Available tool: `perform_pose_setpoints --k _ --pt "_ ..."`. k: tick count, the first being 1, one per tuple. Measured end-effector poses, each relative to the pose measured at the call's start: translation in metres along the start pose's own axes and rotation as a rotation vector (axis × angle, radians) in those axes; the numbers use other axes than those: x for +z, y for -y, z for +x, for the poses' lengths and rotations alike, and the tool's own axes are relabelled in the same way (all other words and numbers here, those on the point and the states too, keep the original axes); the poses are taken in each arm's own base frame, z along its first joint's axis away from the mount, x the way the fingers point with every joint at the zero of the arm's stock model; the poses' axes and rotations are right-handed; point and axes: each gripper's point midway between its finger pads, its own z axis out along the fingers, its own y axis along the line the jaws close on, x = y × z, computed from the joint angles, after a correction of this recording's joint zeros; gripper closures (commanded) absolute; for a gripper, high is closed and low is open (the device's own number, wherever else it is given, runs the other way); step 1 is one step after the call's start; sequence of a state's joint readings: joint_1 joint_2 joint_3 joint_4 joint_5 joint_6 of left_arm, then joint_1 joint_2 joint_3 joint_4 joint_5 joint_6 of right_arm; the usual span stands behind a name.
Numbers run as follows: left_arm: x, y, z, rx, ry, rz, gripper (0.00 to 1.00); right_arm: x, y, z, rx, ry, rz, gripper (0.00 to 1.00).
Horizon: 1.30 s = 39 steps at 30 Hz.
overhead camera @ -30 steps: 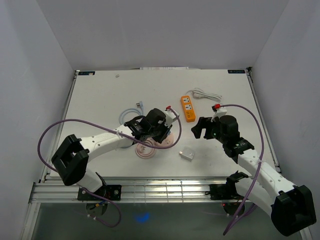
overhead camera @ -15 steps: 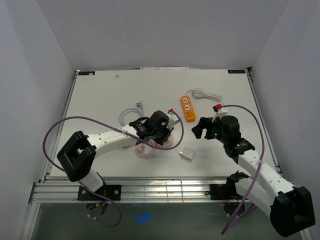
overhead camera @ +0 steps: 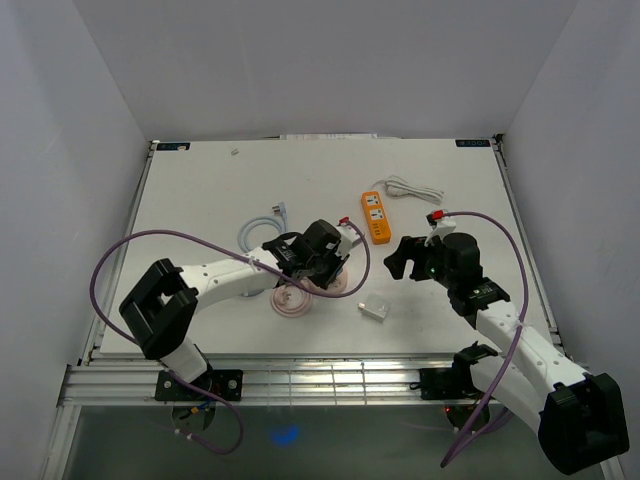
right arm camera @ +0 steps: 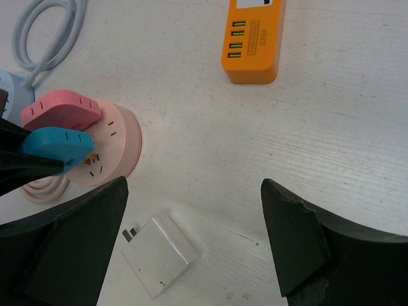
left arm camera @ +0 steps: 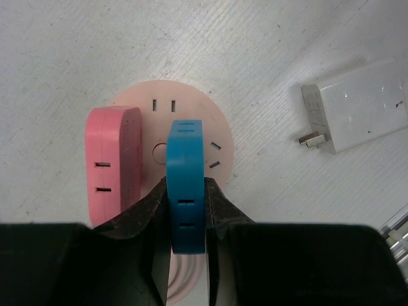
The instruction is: Insert the plug
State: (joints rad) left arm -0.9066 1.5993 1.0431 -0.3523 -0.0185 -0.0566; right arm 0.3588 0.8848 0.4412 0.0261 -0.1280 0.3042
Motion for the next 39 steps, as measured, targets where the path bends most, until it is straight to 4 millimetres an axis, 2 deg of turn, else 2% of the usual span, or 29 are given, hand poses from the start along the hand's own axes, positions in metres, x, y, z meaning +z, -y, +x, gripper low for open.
perform_pose_setpoints --k 22,39 --pt "0.0038 0.0081 -0.0041 0.061 -0.056 -0.078 1.0 0.0023 0.0055 0.0036 0.011 -0.017 0.011 0.1" --pt "0.0067 0.0091 -0.0052 0.025 -0.05 -0.076 1.0 0.0017 0.0046 0.0036 0.016 -0.02 -0.002 0.1"
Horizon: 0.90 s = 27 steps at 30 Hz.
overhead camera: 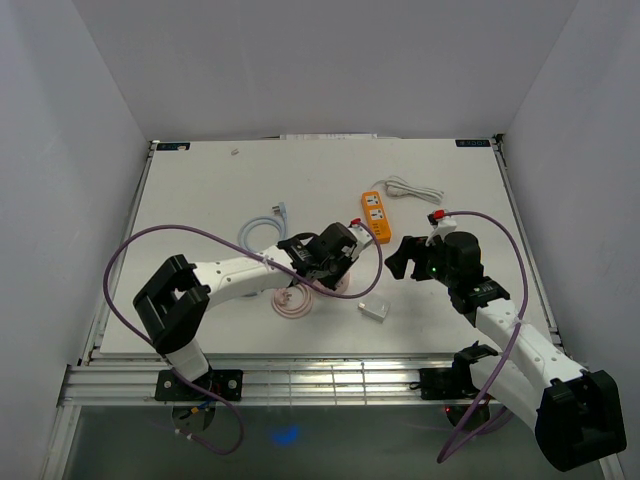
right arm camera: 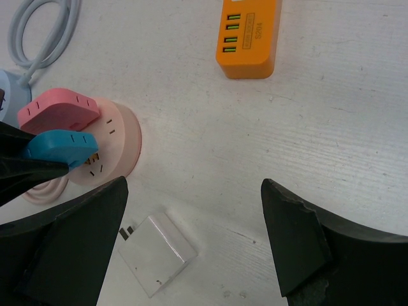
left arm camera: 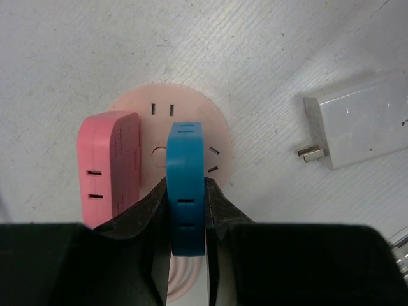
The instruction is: Insert the plug
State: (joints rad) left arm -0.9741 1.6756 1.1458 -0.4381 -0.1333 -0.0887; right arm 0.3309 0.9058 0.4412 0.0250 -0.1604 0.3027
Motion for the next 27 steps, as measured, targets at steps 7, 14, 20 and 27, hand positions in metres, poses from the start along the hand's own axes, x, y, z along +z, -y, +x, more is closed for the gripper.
perform_pose_setpoints --k 7,14,20,27 --pt "0.005 0.003 -0.004 -0.021 0.012 0.03 1.0 0.0 0.001 -0.001 0.0 0.001 0.0 0.1" --pt "0.008 0.005 -0.008 -0.048 0.025 0.059 1.0 0.0 0.002 -0.001 0.0 0.001 -0.002 0.1" --pt "0.01 0.005 -0.009 -0.053 0.028 0.062 1.0 -0.001 0.002 -0.001 -0.003 0.0 -0.006 0.1" --pt "0.018 0.008 -0.003 -0.048 0.011 0.056 1.0 0.0 0.005 0.0 -0.004 -0.005 -0.002 0.1"
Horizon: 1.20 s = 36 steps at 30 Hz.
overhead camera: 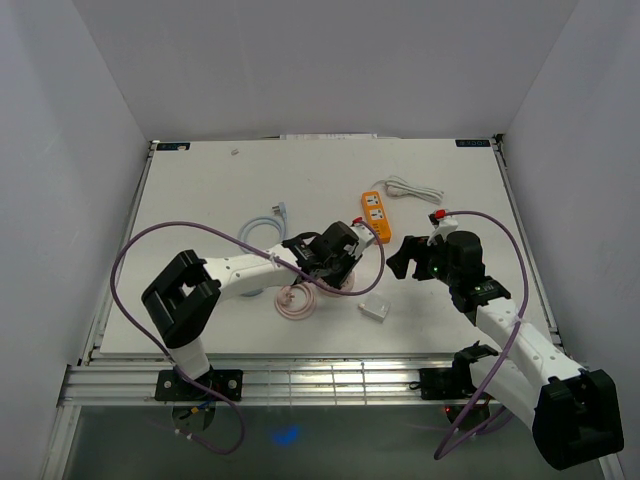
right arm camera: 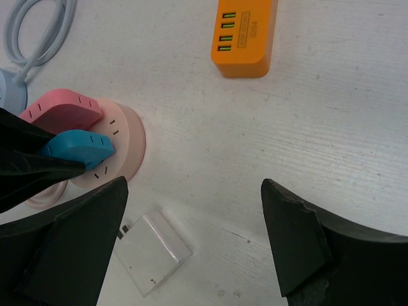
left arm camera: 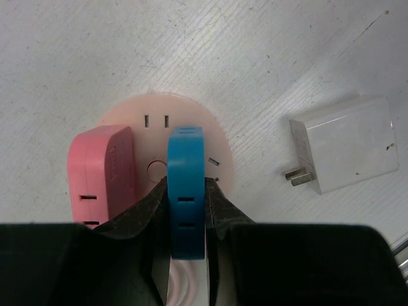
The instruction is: Insert the plug
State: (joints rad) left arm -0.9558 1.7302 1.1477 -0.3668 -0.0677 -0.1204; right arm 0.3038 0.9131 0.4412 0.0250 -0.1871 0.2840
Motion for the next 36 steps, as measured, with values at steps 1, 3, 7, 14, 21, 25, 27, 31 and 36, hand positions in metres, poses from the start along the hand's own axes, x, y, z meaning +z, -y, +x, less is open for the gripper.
perform_pose_setpoints --k 1,3,7,14,21,25,27,31,36 --pt "0.0 0.0 0.0 0.001 0.001 -0.002 1.0 0.0 0.001 0.0 0.001 -0.002 0.002 0.1" --pt "0.0 0.0 0.0 0.002 0.002 -0.005 1.0 0.001 0.001 0.001 0.002 -0.005 0.003 0.1" --pt "0.0 0.0 0.0 0.0 0.002 -0.005 1.0 0.001 0.002 0.001 0.002 -0.004 0.004 0.1" --pt "-0.001 0.0 -0.001 -0.01 0.003 -0.004 0.78 0.0 0.002 0.001 0.003 -0.004 0.003 0.09" --pt "-0.009 -0.005 0.004 -0.039 -0.059 0.01 0.4 0.0 0.003 0.0 0.007 -0.004 0.0 0.09" --pt "-0.019 -0.003 -0.013 -0.044 -0.05 0.019 0.3 0.0 0.003 0.0 0.008 -0.005 -0.002 0.09" --pt "-0.025 -0.002 -0.028 -0.044 -0.023 0.023 0.28 0.0 0.003 0.001 0.009 -0.007 -0.005 0.09" --pt "-0.033 -0.001 -0.044 -0.042 0.0 0.025 0.24 -0.001 0.0 0.003 0.011 -0.017 -0.02 0.09" --pt "-0.042 -0.002 -0.041 -0.042 -0.018 0.022 0.21 -0.002 -0.003 0.007 0.011 -0.037 -0.042 0.1"
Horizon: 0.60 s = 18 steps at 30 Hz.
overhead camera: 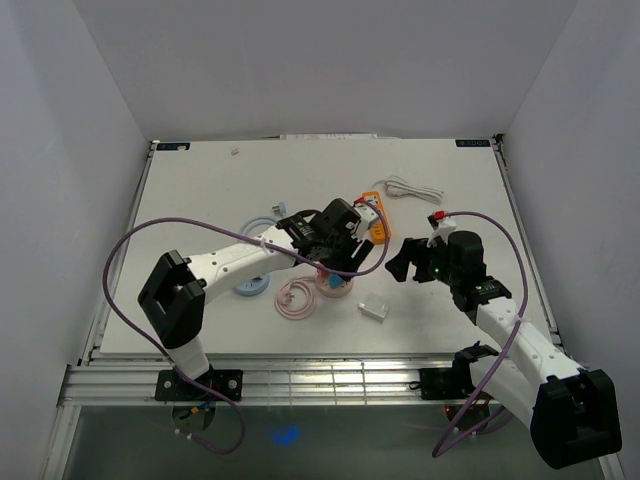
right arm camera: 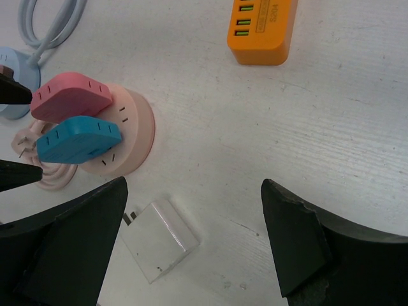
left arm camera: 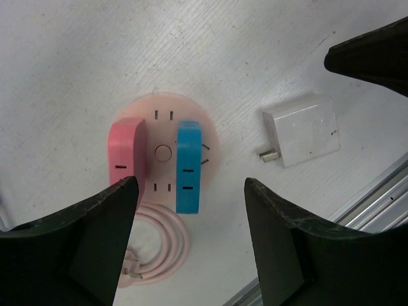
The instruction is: Insert the plug
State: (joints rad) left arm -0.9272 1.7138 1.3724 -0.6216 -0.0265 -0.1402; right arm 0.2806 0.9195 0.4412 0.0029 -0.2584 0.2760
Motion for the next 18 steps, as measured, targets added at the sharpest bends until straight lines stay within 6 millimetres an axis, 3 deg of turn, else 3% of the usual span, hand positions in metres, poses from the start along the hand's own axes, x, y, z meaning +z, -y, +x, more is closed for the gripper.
perform_pose_setpoints --k 8,12,14,18 --pt "-0.031 0.006 0.002 -0.025 -0.008 0.037 0.19 0.007 -0.011 0.025 -0.013 -0.111 -0.098 0.16" --pt "-0.055 0.003 -0.004 -0.096 0.027 0.079 0.18 0.01 -0.027 0.039 -0.039 -0.165 -0.156 0.16" --pt "-0.071 -0.014 -0.01 -0.169 0.067 0.091 0.18 0.01 -0.039 0.044 -0.07 -0.182 -0.186 0.15" --pt "-0.104 -0.07 -0.022 -0.331 0.178 0.02 0.17 0.011 -0.07 0.049 -0.151 -0.202 -0.241 0.15"
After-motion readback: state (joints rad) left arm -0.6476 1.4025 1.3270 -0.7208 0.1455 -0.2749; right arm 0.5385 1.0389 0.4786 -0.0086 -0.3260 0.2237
